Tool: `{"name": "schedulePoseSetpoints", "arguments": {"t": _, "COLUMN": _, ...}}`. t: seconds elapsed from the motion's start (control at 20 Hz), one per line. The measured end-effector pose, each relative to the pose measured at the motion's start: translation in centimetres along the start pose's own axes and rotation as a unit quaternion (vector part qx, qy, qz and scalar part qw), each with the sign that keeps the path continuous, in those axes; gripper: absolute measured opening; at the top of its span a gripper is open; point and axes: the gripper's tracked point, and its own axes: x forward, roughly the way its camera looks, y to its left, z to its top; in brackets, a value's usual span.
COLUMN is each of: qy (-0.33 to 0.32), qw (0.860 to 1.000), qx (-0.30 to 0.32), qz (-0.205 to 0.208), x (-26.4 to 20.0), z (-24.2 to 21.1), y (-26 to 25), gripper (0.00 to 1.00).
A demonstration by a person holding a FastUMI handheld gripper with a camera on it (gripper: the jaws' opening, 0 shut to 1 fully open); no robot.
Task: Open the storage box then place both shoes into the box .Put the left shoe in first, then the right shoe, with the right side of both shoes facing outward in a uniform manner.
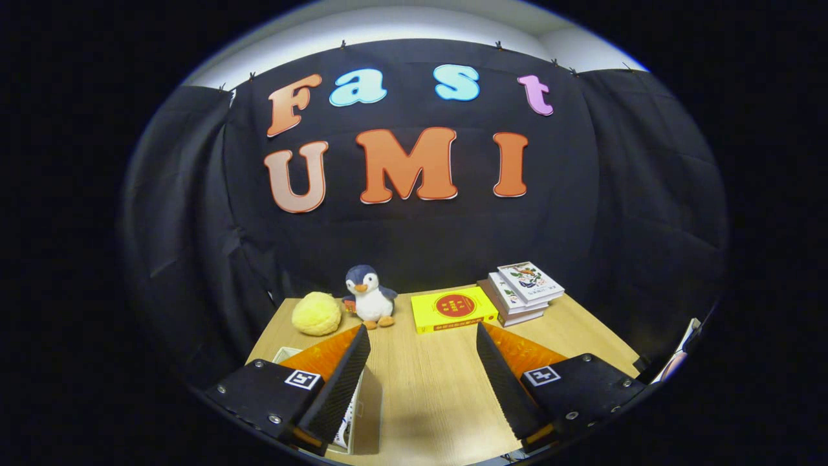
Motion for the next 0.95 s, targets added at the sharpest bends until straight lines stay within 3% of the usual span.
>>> {"name": "schedulePoseSetpoints", "arguments": {"t": 0.45, "qy": -0.039, "qw": 0.999, "qx": 0.027, "qz": -0.018, "x": -0.1, "z": 3.6, "y": -12.0, "gripper": 0.98}}
{"name": "schedulePoseSetpoints", "arguments": {"t": 0.95, "qy": -0.036, "qw": 0.999, "qx": 0.033, "qz": -0.016, "x": 1.9, "z": 3.0, "y": -24.0, "gripper": 0.98}}
